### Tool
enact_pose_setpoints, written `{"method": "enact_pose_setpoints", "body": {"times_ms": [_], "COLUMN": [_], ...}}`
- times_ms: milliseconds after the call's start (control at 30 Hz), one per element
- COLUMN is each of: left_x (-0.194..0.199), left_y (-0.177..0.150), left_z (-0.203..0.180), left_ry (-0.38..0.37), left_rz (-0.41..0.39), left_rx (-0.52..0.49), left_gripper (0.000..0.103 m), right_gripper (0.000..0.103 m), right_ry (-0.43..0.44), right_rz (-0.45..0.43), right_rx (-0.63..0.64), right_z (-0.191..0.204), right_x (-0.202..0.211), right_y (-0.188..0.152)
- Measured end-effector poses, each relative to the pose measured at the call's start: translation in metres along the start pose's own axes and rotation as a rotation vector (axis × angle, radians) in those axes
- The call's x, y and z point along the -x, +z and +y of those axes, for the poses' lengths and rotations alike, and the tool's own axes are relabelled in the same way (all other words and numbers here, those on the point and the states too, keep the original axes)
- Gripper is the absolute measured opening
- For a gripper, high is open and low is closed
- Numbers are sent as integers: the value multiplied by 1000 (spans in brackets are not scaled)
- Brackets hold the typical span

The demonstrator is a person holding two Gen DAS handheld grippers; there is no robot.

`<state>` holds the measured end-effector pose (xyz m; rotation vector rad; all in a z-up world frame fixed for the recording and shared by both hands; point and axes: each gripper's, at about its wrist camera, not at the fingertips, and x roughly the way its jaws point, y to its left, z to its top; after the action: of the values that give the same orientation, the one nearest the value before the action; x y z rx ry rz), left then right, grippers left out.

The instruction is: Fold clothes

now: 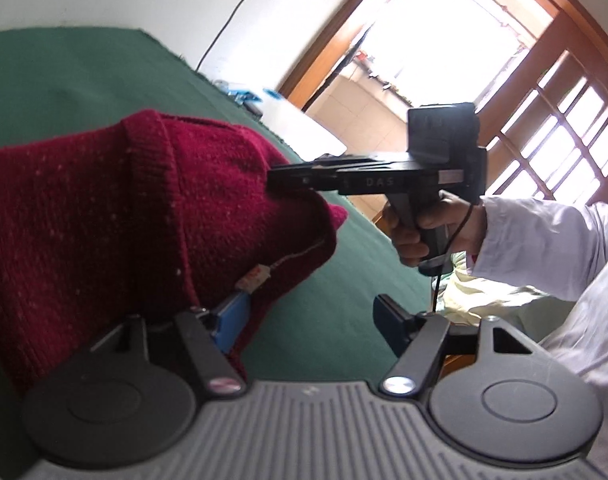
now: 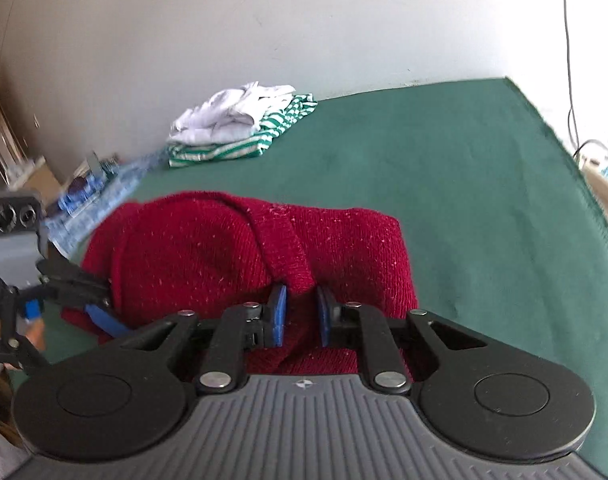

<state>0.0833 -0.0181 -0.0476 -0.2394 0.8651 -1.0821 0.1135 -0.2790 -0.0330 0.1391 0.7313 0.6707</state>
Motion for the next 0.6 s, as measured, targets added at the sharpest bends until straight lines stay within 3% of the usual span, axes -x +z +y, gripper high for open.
{"method": "enact_pose_setpoints", "body": {"times_ms": [67,133,200,267,300,367,433,500,600], "left_x": [10,25,42,55,60,59,49,39,33], "left_y": [6,11,16,18,20,22,17,4,-16], "left_z": [-12,-30,-44,-44,-41,-21,2,18,27], "left_ry": [15,8,-3,14,29,64,72,62,45], "left_rz": [3,-44,-114,-190,-226,-247,-229,-195,-193], "left_rx": [-22,-65,-96,-98,-93,-38,45,74,88], "left_gripper": [71,71,82,95,96,94,89,81,82], "right_gripper": [16,33,44,44,44,41,27,24,24], "right_ry": [-9,-20,-6,0,-8,-24,-40,-55,-79], "right_rz": [10,12,-66,-93,-82,-61,-40,-19,8], "right_rx": [40,91,57,9,-2,-22,-43,-64,-89], "right_z": [12,27,30,30,29,26,24,22,19], "right_x": [6,13,34,46,44,39,33,28,21], "right_y": [8,19,19,15,10,1,-9,-19,-33]}}
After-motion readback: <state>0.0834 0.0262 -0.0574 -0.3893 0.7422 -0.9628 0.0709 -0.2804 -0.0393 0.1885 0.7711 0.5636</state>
